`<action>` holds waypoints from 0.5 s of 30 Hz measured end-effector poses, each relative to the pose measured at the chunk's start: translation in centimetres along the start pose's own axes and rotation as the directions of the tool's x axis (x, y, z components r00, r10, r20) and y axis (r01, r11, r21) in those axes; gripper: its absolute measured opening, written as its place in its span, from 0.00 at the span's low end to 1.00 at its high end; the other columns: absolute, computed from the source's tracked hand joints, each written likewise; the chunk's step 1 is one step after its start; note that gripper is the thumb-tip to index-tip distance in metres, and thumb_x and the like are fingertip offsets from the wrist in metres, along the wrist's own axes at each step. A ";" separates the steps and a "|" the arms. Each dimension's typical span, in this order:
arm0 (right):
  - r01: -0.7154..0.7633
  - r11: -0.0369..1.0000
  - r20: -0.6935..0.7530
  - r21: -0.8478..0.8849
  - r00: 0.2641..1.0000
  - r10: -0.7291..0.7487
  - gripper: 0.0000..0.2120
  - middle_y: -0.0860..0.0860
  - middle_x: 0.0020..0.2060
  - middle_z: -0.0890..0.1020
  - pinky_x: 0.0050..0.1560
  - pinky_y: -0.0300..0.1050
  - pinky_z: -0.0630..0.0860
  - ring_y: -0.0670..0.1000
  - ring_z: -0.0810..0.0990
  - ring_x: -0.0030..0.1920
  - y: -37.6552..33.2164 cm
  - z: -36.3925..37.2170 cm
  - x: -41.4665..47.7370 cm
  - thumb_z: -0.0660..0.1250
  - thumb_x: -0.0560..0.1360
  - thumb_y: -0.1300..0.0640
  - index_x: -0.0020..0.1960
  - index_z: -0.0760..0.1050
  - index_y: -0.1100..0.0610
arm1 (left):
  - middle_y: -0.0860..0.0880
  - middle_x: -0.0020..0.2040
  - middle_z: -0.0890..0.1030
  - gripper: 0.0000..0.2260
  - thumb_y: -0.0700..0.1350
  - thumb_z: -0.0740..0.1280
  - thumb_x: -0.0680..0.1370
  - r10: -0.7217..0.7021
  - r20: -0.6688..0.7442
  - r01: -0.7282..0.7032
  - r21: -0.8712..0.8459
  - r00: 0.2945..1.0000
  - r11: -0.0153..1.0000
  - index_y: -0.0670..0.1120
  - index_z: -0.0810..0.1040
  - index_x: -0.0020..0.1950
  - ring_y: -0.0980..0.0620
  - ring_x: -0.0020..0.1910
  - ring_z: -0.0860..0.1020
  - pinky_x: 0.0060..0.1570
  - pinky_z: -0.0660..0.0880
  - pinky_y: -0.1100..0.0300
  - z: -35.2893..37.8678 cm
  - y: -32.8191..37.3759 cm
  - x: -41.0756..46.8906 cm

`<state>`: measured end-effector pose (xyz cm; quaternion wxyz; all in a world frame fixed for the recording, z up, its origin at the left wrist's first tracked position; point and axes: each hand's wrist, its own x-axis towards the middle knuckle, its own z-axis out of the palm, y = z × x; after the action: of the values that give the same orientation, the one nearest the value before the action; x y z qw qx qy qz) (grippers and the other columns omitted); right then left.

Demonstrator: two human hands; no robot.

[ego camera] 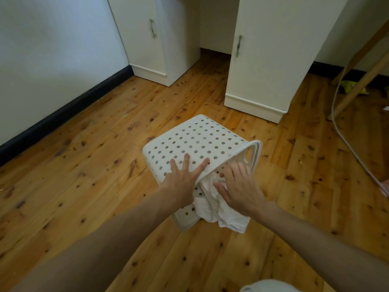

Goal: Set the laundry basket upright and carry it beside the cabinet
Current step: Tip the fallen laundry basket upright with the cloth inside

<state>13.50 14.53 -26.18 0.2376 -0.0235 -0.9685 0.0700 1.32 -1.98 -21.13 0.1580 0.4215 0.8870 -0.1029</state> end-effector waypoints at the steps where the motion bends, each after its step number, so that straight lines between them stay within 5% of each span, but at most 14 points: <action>1: -0.006 1.000 0.080 -0.008 0.997 0.007 0.21 0.56 0.47 0.74 0.45 0.54 0.71 0.57 0.73 0.46 0.2 0.5 -1.4 0.55 0.84 0.41 0.53 0.73 0.59 | 0.39 0.82 0.38 0.50 0.44 0.70 0.77 -0.008 -0.002 0.008 -0.014 1.000 1.000 0.63 0.30 0.78 0.24 0.77 0.48 0.62 0.76 0.39 0.0 0.1 0.0; 3: -0.092 0.993 0.358 -0.069 0.927 0.111 0.33 0.60 0.62 0.73 0.55 0.59 0.73 0.63 0.73 0.61 0.7 1.5 -3.1 0.55 0.79 0.31 0.69 0.69 0.57 | 0.40 0.83 0.38 0.49 0.41 0.68 0.77 -0.020 -0.013 0.019 -0.039 1.000 0.999 0.64 0.31 0.78 0.24 0.77 0.47 0.62 0.77 0.40 0.1 0.3 0.2; 5: -0.168 0.973 0.606 -0.156 0.762 0.228 0.49 0.60 0.80 0.52 0.67 0.68 0.69 0.66 0.53 0.79 1.2 2.6 -3.7 0.58 0.71 0.23 0.82 0.50 0.49 | 0.40 0.83 0.39 0.49 0.38 0.66 0.77 -0.029 -0.017 0.028 -0.065 0.999 0.997 0.64 0.32 0.78 0.24 0.77 0.46 0.62 0.76 0.40 0.2 0.4 0.3; 7: -0.166 0.970 0.722 -0.175 0.649 0.241 0.57 0.57 0.81 0.33 0.69 0.72 0.66 0.66 0.36 0.80 1.6 3.9 -3.9 0.67 0.68 0.26 0.82 0.35 0.43 | 0.41 0.83 0.38 0.49 0.37 0.66 0.77 -0.035 -0.016 0.034 -0.082 0.999 0.996 0.65 0.32 0.78 0.25 0.78 0.46 0.62 0.75 0.40 0.2 0.4 0.3; 10: -0.178 0.973 0.793 -0.147 0.567 0.223 0.59 0.56 0.78 0.27 0.69 0.71 0.68 0.68 0.32 0.79 1.8 5.5 -3.7 0.77 0.69 0.37 0.81 0.36 0.40 | 0.41 0.83 0.38 0.49 0.37 0.66 0.78 -0.037 -0.029 0.034 -0.101 0.999 0.994 0.65 0.32 0.78 0.25 0.78 0.45 0.62 0.75 0.40 0.3 0.3 0.3; 15: -0.135 0.977 0.831 -0.164 0.514 0.211 0.48 0.59 0.81 0.36 0.74 0.67 0.62 0.69 0.40 0.80 1.6 8.1 -4.1 0.76 0.74 0.49 0.82 0.47 0.39 | 0.41 0.83 0.39 0.48 0.37 0.65 0.78 -0.026 -0.051 0.020 -0.113 0.998 0.993 0.66 0.32 0.78 0.24 0.78 0.45 0.58 0.77 0.43 0.5 0.4 0.3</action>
<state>13.35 14.80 -35.38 -0.2688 -0.0923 -0.9570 0.0578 1.51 -1.69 -21.75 0.1567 0.4042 0.9001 -0.0436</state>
